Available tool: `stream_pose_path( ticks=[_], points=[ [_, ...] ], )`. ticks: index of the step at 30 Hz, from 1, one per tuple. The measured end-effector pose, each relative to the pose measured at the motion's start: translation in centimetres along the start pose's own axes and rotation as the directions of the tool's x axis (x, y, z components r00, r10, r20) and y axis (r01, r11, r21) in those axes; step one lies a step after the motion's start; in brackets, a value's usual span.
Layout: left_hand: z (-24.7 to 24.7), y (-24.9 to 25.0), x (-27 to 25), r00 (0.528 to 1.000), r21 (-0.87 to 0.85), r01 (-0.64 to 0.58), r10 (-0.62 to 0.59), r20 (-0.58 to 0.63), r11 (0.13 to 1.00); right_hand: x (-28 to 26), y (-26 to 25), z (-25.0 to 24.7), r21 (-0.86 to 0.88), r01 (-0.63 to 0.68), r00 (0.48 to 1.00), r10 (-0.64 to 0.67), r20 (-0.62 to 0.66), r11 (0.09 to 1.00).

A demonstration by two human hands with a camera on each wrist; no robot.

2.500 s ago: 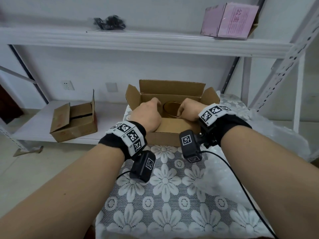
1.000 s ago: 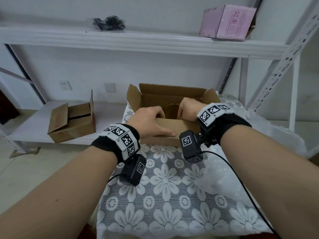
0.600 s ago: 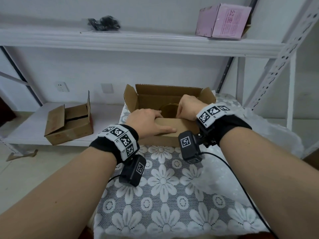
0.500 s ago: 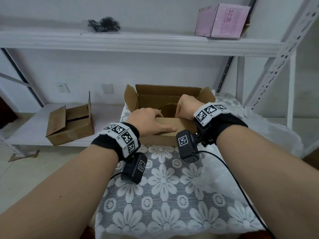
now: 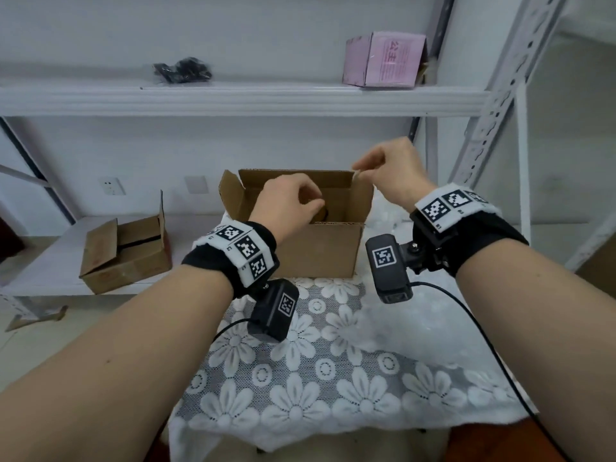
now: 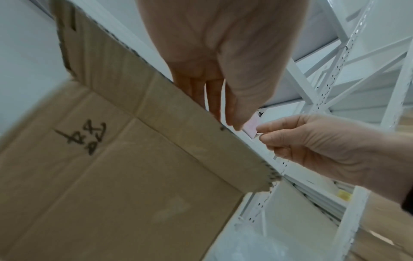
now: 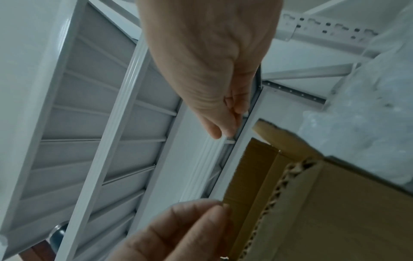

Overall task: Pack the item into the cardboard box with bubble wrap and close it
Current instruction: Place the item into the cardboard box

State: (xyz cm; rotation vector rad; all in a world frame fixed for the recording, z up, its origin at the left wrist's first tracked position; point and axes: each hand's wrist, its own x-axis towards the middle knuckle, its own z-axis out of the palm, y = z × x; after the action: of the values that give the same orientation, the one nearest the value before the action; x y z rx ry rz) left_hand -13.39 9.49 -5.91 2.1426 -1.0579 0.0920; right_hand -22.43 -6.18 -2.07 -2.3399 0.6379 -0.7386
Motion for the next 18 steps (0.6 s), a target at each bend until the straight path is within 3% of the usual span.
stream_pose_path(
  ticks=[5,9,13,16,18],
  points=[
    [1.5,2.3,-0.9,0.977,-0.166,0.003,-0.038,-0.211,0.986,-1.7,2.4,-1.5,0.137,-0.127,0.989,0.136,-0.062,0.982],
    [2.9,2.8,-2.0,0.957,-0.214,0.013,-0.075,-0.281,0.977,-3.6,4.3,-1.6,0.128,-0.267,0.964,0.266,0.029,0.955],
    [4.5,2.5,-3.1,0.992,-0.152,0.006,-0.025,-0.126,0.988,-5.4,6.3,-1.0,0.116,-0.349,0.933,0.333,0.136,0.93],
    [5.3,1.9,-3.6,0.996,-0.122,0.073,-0.065,0.067,0.99,-5.9,7.7,-0.6,0.149,-0.408,0.913,0.402,0.072,0.901],
    [5.7,1.5,-4.0,0.962,-0.039,0.135,-0.121,0.246,0.99,-5.9,8.8,-0.5,0.194,-0.443,0.891,0.453,-0.008,0.875]
  ],
)
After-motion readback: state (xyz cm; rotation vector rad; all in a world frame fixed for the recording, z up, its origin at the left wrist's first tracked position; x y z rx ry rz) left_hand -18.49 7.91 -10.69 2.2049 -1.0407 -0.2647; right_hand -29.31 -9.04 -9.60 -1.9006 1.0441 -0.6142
